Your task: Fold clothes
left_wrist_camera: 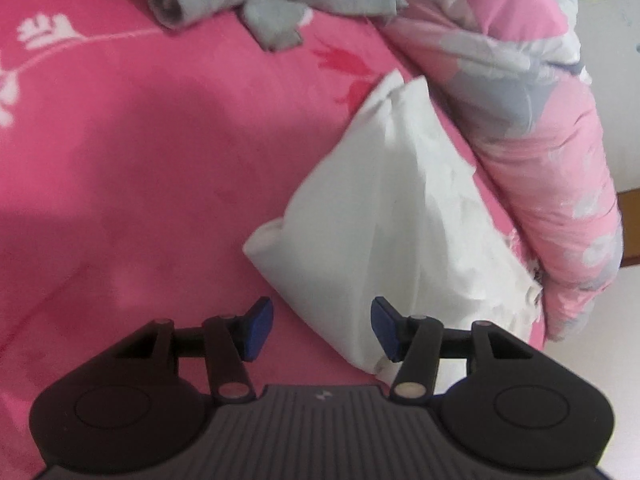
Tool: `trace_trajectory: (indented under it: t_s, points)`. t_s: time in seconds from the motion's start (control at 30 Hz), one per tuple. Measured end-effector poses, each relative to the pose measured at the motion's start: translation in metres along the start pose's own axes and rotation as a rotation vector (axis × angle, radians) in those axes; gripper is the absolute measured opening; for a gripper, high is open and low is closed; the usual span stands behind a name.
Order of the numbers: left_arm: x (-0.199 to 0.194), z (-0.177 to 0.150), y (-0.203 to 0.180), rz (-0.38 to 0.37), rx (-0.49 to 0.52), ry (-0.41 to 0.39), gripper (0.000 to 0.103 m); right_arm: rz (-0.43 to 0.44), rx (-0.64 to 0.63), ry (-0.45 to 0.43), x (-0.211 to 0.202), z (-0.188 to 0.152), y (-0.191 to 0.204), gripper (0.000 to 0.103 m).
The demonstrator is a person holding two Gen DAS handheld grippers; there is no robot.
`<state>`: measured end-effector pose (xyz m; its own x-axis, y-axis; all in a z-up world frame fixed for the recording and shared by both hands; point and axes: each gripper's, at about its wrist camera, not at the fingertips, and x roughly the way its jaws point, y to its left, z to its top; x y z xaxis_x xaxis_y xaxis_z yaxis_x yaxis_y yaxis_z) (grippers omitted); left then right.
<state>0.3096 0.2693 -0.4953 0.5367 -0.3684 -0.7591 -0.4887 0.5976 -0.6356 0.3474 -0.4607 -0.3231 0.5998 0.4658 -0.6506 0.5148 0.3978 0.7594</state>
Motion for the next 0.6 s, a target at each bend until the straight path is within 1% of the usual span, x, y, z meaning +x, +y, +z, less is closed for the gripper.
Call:
trace_trajectory:
  t_s: [0.17,0.3,0.37,0.5,0.6]
  points:
    - [0.013,0.0,0.002,-0.018,-0.008,-0.033,0.049,0.041,0.015,0.003,0.02,0.007,-0.01,0.052]
    - [0.017,-0.001,0.006,-0.026,-0.034,-0.062,0.031,0.089,0.041,-0.01,0.034,0.016,-0.015,0.054]
    - [0.018,-0.001,0.008,-0.034,-0.061,-0.078,0.027,0.111,0.067,-0.02,0.041,0.017,-0.019,0.054]
    - [0.022,0.0,0.009,-0.051,-0.109,-0.111,0.024,0.154,0.093,-0.045,0.052,0.019,-0.022,0.05]
    - [0.024,0.0,0.009,-0.062,-0.15,-0.13,0.023,0.156,0.107,-0.05,0.049,0.021,-0.021,0.048]
